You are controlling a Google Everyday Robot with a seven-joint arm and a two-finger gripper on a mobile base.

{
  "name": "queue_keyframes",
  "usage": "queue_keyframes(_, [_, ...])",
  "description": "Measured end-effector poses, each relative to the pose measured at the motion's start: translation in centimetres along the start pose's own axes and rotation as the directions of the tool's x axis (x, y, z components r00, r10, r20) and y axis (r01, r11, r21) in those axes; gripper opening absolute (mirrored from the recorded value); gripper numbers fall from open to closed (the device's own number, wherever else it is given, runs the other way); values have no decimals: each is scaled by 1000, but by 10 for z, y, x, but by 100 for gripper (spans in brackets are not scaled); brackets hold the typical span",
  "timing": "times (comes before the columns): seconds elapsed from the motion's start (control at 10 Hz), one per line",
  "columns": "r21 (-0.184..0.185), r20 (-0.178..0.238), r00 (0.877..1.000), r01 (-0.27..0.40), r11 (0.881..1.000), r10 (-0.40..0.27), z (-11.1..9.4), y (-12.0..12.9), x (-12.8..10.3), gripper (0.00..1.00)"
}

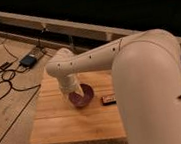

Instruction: Drag the ceramic bowl in a circle

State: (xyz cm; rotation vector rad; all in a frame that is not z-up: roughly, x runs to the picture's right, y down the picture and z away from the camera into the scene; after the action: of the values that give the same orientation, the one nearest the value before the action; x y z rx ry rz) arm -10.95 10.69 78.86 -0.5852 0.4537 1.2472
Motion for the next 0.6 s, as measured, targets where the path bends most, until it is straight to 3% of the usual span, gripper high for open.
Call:
queue_keyframes(0.2, [6,-3,997,76,997,-76,20,6,-14,65])
queue_keyframes(0.6, [13,-35,992,119,993,-118,49,13,-17,65])
